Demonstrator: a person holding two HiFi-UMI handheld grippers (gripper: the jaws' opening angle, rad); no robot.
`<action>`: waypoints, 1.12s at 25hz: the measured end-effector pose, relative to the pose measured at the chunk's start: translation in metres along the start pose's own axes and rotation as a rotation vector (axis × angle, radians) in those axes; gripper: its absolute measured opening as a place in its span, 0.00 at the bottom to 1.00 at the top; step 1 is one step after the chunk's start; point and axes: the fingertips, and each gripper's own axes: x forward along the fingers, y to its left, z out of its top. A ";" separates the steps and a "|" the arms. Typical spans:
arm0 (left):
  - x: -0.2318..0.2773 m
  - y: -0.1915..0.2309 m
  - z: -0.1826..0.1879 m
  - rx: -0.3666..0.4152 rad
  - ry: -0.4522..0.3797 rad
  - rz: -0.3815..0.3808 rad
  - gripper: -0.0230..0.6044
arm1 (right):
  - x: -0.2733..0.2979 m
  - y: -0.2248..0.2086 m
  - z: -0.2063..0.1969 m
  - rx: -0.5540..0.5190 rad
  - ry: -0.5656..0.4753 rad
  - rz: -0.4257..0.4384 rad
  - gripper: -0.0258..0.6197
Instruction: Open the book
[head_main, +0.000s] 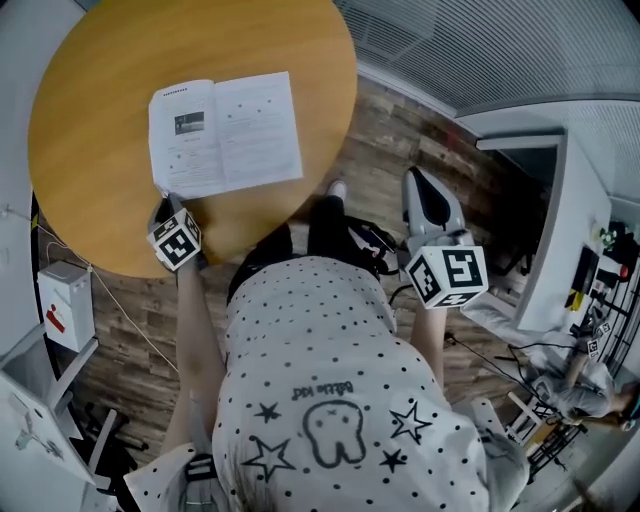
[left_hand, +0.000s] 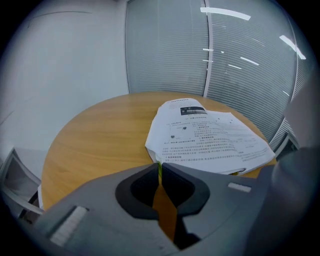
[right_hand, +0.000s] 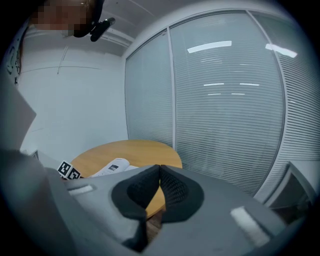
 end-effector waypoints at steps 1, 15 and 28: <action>0.000 0.000 0.000 0.021 0.005 0.003 0.08 | -0.001 -0.002 -0.001 0.004 0.001 -0.007 0.04; 0.000 -0.003 0.000 0.090 0.028 0.036 0.09 | -0.004 -0.004 -0.005 0.023 -0.012 -0.011 0.04; -0.004 0.004 0.003 0.129 0.063 0.035 0.19 | -0.006 -0.004 -0.002 0.028 -0.017 -0.007 0.04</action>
